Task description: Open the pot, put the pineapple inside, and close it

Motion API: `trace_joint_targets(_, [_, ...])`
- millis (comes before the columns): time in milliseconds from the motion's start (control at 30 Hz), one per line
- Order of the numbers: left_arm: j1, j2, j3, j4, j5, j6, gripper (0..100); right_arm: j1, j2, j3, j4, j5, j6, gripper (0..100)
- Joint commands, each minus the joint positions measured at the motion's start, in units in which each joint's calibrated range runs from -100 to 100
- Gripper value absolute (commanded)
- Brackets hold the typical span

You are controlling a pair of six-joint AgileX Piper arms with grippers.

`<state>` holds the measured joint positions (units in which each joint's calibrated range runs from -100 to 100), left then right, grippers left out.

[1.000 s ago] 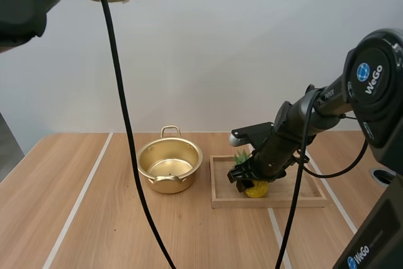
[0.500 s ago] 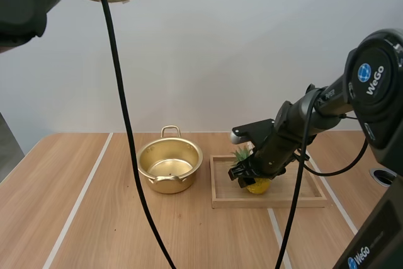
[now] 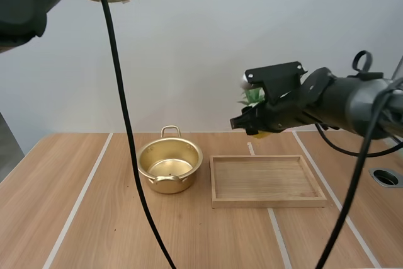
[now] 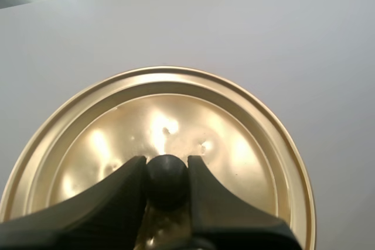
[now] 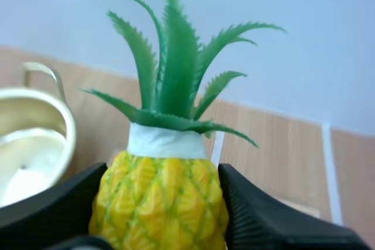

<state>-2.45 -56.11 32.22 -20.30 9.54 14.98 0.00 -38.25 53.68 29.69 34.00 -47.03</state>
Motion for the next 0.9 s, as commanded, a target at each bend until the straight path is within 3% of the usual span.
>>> trace_joint_targets(0, [-0.18,-0.4,0.0,-0.7,-1.9,-0.4,0,-0.2,-6.5,-0.2,1.8,-1.1,-0.2,0])
trace_joint_targets(300, [-0.18,-0.4,0.0,-0.7,-1.9,-0.4,0,-0.2,-19.6,-0.2,1.3,8.7,2.6,0])
trace_joint_targets(567, [-0.18,-0.4,0.0,-0.7,-1.9,-0.4,0,-0.2,-28.2,-0.2,-1.8,9.2,5.7,0])
trace_joint_targets(867, [-0.18,-0.4,0.0,-0.7,-1.9,-0.4,0,-0.2,-28.5,-0.2,-0.2,8.7,4.8,0])
